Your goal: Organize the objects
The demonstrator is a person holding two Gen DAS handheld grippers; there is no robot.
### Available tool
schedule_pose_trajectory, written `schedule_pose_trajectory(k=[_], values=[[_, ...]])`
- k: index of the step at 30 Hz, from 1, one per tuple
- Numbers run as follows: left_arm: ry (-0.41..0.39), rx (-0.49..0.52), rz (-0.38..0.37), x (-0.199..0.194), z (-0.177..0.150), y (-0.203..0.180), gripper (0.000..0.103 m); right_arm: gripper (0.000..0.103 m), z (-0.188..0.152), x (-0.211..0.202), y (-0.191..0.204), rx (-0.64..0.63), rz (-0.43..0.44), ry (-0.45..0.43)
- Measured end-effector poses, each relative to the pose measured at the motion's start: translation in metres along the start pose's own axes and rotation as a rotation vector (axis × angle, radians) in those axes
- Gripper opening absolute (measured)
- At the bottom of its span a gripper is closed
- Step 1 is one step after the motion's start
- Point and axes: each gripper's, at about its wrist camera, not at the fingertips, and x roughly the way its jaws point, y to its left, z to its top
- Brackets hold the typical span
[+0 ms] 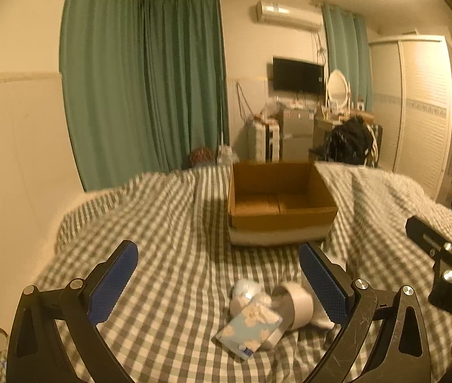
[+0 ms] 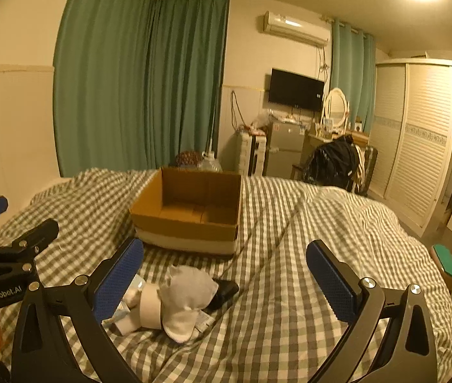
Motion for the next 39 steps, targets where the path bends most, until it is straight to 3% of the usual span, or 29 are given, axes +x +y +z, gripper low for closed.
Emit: schedule_pose_trajectory(k=[7, 16, 22, 26, 32, 39], values=[[0.177, 0.057, -0.012, 0.048, -0.043, -0.01, 0.103, 0.102, -0.022, 0.037, 0.007, -0.013, 0.014, 0.109], [0.371, 0.107, -0.102, 0.096, -0.081, -0.029, 0.101, 0.097, -0.044, 0.091, 0.002, 0.03, 0.065, 0.283], [0.471, 0.08, -0.124, 0.115, -0.093, -0.029, 0.089, 0.097, -0.047, 0.126, 0.014, 0.03, 0.115, 0.373], [0.482, 0.074, -0.159, 0.122, -0.094, -0.031, 0.069, 0.09, -0.053, 0.156, 0.028, 0.003, 0.14, 0.449], [0.486, 0.074, -0.182, 0.123, -0.093, -0.032, 0.064, 0.066, -0.064, 0.172, 0.032, 0.004, 0.165, 0.503], [0.444, 0.075, -0.175, 0.104, -0.081, -0.028, 0.063, 0.057, -0.053, 0.151, 0.027, 0.031, 0.167, 0.429]])
